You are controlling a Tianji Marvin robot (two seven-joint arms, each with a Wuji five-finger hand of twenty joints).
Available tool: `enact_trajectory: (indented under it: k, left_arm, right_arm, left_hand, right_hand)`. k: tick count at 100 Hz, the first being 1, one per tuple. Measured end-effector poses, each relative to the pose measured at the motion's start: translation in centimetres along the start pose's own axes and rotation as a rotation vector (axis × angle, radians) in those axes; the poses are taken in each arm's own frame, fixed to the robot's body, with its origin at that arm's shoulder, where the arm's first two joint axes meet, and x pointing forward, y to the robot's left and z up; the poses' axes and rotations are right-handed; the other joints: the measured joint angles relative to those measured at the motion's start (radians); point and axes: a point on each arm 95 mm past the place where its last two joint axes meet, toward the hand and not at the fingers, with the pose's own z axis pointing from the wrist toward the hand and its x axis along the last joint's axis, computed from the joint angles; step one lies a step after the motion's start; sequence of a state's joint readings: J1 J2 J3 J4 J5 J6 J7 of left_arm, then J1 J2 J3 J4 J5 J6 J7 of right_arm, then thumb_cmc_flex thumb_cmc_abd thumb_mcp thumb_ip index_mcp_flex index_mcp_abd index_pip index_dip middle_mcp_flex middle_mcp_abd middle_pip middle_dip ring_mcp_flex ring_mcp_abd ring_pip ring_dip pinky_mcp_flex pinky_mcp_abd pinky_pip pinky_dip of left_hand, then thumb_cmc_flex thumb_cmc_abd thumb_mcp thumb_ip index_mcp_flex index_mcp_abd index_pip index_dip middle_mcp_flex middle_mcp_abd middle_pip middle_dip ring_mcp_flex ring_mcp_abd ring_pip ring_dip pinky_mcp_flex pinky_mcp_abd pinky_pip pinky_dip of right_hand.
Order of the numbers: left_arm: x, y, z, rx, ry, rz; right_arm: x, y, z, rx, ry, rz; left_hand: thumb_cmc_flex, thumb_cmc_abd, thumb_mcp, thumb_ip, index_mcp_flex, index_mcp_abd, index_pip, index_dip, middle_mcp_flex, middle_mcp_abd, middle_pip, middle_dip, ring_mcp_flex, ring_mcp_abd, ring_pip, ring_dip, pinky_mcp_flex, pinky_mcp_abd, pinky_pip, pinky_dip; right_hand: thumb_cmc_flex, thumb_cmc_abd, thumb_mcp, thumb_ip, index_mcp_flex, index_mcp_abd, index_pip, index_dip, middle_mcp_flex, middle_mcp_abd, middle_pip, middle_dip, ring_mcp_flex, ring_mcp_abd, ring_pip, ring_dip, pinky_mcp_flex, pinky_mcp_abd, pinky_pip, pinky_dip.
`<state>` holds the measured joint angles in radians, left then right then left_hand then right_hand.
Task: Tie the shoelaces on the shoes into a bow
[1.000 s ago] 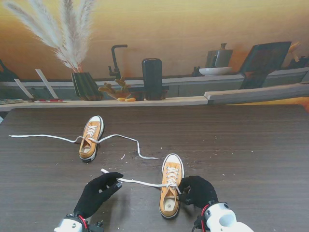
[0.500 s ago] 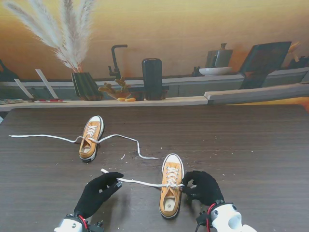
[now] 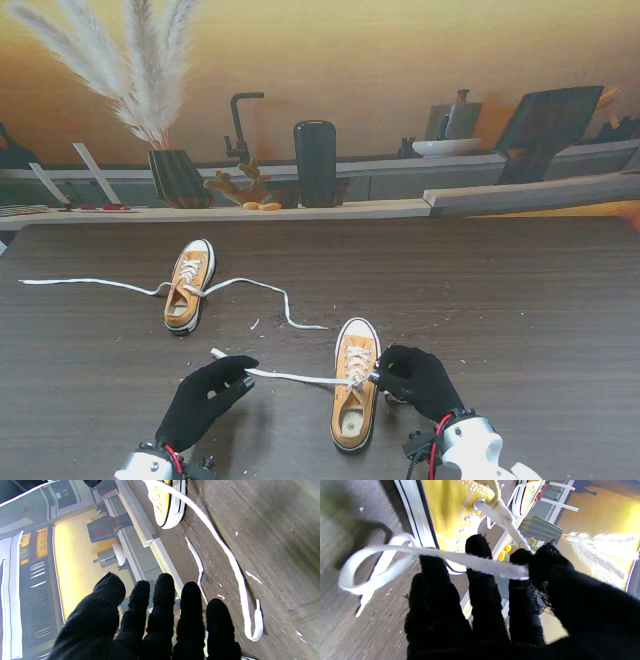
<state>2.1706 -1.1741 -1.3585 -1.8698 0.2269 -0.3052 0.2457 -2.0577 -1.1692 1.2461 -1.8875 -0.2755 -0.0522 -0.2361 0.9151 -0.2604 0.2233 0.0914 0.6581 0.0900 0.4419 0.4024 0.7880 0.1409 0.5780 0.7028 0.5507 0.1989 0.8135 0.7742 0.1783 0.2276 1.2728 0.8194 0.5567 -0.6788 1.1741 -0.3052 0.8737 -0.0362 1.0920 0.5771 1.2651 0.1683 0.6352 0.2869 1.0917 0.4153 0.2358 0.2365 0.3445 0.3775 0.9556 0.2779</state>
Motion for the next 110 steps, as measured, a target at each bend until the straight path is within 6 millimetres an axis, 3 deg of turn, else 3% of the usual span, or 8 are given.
enact_trajectory:
  k: [36, 54, 66, 73, 88, 94, 103, 110]
  left_arm:
    - [0.0, 0.1, 0.0, -0.004, 0.002, -0.007]
    - [0.0, 0.1, 0.0, -0.003, 0.001, -0.01]
    - [0.0, 0.2, 0.0, -0.003, 0.0, -0.016]
    - [0.1, 0.2, 0.1, -0.003, 0.0, -0.018]
    - [0.3, 0.3, 0.3, -0.007, 0.01, -0.013]
    - [0.5, 0.5, 0.5, -0.011, 0.023, 0.011]
    - [1.0, 1.0, 0.8, -0.022, 0.054, 0.08]
    - [1.5, 1.4, 1.1, -0.032, 0.074, 0.141]
  right_arm:
    - [0.4, -0.3, 0.1, 0.03, -0.01, 0.034]
    - [0.6, -0.3, 0.1, 0.034, -0.024, 0.059]
    - [0.8, -0.2, 0.2, 0.043, -0.028, 0.076]
    - [0.9, -0.1, 0.2, 0.043, -0.027, 0.071]
    - [1.3, 0.4, 0.2, 0.038, -0.01, 0.013]
    - [1.4, 0.6, 0.2, 0.045, 0.002, -0.039]
    - [1.6, 0.8, 0.2, 0.05, 0.012, -0.072]
    - [1.7, 0.8, 0.2, 0.052, 0.017, -0.094]
  left_hand:
    - [0.0, 0.0, 0.0, 0.0, 0.0, 0.0, 0.0, 0.0, 0.0, 0.001, 0.0, 0.0, 0.0, 0.0, -0.011, 0.0, -0.001, 0.0, -0.014, -0.006]
    - [0.0, 0.0, 0.0, 0.0, 0.0, 0.0, 0.0, 0.0, 0.0, 0.001, 0.0, 0.0, 0.0, 0.0, -0.011, 0.0, -0.01, 0.0, -0.025, -0.014]
    - [0.0, 0.0, 0.0, 0.0, 0.0, 0.0, 0.0, 0.0, 0.0, 0.001, 0.0, 0.0, 0.0, 0.0, -0.011, 0.0, -0.011, 0.0, -0.037, -0.016]
    - [0.0, 0.0, 0.0, 0.0, 0.0, 0.0, 0.0, 0.0, 0.0, 0.001, 0.0, 0.0, 0.0, 0.0, -0.011, 0.0, -0.013, 0.0, -0.052, -0.022]
    - [0.0, 0.0, 0.0, 0.0, 0.0, 0.0, 0.0, 0.0, 0.0, 0.001, 0.0, -0.001, 0.0, 0.0, -0.034, -0.001, -0.029, 0.0, -0.1, -0.042]
    - [0.0, 0.002, 0.0, 0.0, 0.0, 0.0, 0.0, 0.0, -0.012, 0.001, -0.005, -0.002, -0.002, 0.0, -0.064, -0.017, -0.038, 0.001, -0.129, -0.054]
    - [-0.001, 0.01, 0.0, 0.002, -0.002, 0.0, -0.012, 0.0, -0.056, 0.001, -0.053, -0.02, -0.031, 0.0, -0.13, -0.053, -0.068, 0.001, -0.204, -0.084]
    - [-0.03, 0.013, -0.004, 0.027, -0.006, 0.0, -0.032, 0.0, -0.121, 0.001, -0.109, -0.057, -0.095, 0.0, -0.217, -0.091, -0.115, 0.001, -0.297, -0.117]
  right_hand:
    - [0.001, 0.004, 0.0, 0.0, 0.0, 0.026, 0.023, 0.0, 0.117, -0.04, 0.232, 0.081, 0.125, 0.005, 0.137, -0.012, 0.074, -0.001, 0.06, 0.024]
    - [0.013, 0.005, 0.001, 0.0, 0.001, 0.07, 0.036, -0.014, 0.136, -0.06, 0.423, 0.153, 0.136, 0.005, 0.355, 0.079, 0.107, -0.024, 0.075, 0.026]
    - [0.024, 0.007, 0.001, 0.0, 0.001, 0.085, 0.036, -0.015, 0.136, -0.063, 0.555, 0.21, 0.138, 0.0, 0.648, 0.241, 0.167, -0.035, 0.112, 0.005]
    - [0.023, 0.004, 0.001, 0.0, 0.002, 0.086, 0.037, -0.025, 0.136, -0.064, 0.6, 0.227, 0.151, -0.037, 0.834, 0.366, 0.242, -0.035, 0.148, -0.003]
    - [0.022, 0.003, 0.001, 0.0, 0.002, 0.085, 0.037, -0.026, 0.136, -0.086, 0.618, 0.239, 0.175, -0.151, 1.111, 0.705, 0.518, 0.106, 0.372, -0.022]
    - [0.022, 0.003, 0.001, 0.0, 0.002, 0.081, 0.037, -0.026, 0.136, -0.096, 0.618, 0.239, 0.176, -0.199, 1.175, 0.838, 0.631, 0.151, 0.478, 0.047]
    - [0.021, 0.003, 0.0, 0.0, 0.002, 0.071, 0.037, -0.027, 0.137, -0.146, 0.592, 0.241, 0.176, -0.328, 1.308, 1.036, 0.73, 0.16, 0.679, 0.338]
    - [0.02, 0.01, 0.0, 0.0, 0.002, 0.067, 0.037, -0.027, 0.137, -0.191, 0.58, 0.251, 0.184, -0.408, 1.387, 1.143, 0.773, 0.094, 0.82, 0.519]
